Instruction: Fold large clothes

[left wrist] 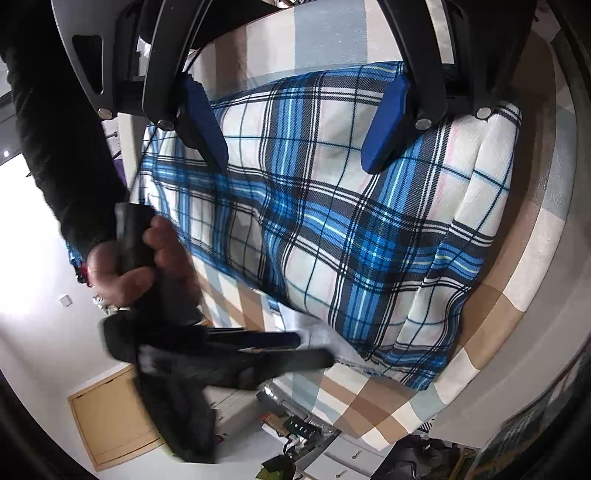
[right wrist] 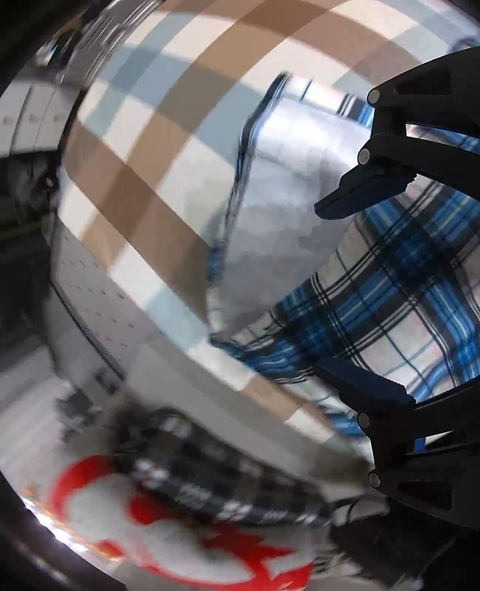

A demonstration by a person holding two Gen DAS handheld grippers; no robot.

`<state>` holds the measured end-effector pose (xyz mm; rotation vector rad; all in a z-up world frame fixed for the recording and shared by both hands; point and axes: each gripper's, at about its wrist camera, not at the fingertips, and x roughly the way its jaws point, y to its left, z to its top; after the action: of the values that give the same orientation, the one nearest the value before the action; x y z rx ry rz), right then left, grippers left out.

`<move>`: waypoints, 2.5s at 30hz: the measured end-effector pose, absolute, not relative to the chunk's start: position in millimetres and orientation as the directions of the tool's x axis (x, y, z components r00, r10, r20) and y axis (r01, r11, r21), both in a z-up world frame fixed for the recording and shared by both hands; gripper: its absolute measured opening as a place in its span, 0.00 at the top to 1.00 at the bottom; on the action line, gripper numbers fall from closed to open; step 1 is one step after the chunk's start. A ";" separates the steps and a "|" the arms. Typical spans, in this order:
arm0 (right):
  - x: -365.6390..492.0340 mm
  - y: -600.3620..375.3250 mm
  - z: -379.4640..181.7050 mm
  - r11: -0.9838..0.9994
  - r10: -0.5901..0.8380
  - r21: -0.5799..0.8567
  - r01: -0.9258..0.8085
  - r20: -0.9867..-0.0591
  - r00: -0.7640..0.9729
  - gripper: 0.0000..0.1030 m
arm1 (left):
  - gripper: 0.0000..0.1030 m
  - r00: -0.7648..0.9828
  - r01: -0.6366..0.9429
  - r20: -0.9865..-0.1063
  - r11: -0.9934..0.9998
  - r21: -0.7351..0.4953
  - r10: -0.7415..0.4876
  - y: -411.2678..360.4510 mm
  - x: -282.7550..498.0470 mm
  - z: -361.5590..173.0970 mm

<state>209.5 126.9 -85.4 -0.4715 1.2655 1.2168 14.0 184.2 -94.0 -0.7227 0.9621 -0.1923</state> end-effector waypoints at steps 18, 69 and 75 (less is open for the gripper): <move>166.8 134.0 -39.8 0.261 0.604 0.181 -0.948 -0.797 0.014 0.98 | 0.32 0.574 -0.152 -0.675 0.750 -0.643 -0.463 182.4 9.4 -92.9; 265.2 18.4 -78.0 0.514 0.472 0.582 -0.631 -0.806 -0.359 0.41 | 0.32 0.573 -0.134 -0.695 0.787 -0.602 -0.434 175.3 20.7 -83.9; 243.1 -77.7 -15.0 0.544 0.639 0.499 -0.675 -0.768 -0.053 0.23 | 0.32 0.647 -0.065 -0.672 0.852 -0.520 -0.361 162.5 20.1 -60.2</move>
<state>243.1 -77.7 -15.0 -0.0375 1.2229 1.0685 20.1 162.5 -60.2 -0.5411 0.8608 -0.1784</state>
